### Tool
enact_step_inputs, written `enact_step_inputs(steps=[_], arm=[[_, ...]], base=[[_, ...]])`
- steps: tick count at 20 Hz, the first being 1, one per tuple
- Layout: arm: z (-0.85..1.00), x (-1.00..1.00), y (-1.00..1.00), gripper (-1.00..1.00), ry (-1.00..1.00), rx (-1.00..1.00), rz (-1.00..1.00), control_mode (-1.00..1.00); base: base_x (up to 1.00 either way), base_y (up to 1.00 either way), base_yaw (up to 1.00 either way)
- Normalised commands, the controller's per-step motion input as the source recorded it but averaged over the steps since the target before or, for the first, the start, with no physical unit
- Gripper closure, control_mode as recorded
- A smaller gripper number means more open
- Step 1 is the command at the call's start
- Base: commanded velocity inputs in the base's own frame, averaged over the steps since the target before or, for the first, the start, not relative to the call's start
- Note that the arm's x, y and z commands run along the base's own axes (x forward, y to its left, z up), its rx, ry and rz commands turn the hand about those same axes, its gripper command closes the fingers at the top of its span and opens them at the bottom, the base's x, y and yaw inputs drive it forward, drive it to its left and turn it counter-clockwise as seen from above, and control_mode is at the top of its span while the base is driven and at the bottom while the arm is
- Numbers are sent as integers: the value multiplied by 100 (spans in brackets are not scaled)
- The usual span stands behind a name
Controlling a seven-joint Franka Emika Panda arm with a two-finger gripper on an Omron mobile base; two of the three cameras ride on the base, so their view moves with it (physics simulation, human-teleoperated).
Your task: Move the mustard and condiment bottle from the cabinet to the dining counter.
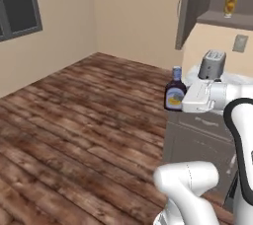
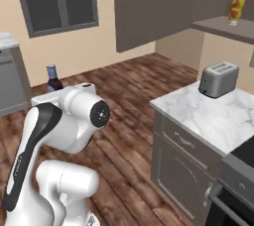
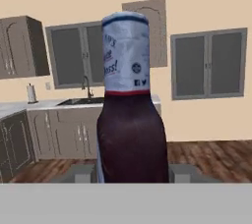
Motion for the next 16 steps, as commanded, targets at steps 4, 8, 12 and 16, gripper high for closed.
enact_step_inputs(steps=[4,8,12,16], arm=[[0,0,0,100,0,0,0,100],[0,0,0,100,0,0,0,100],[0,0,0,100,0,0,0,100],[0,0,0,100,0,0,0,100]], base=[[-17,0,46],[-17,0,46],[-20,0,47],[-15,0,49]])
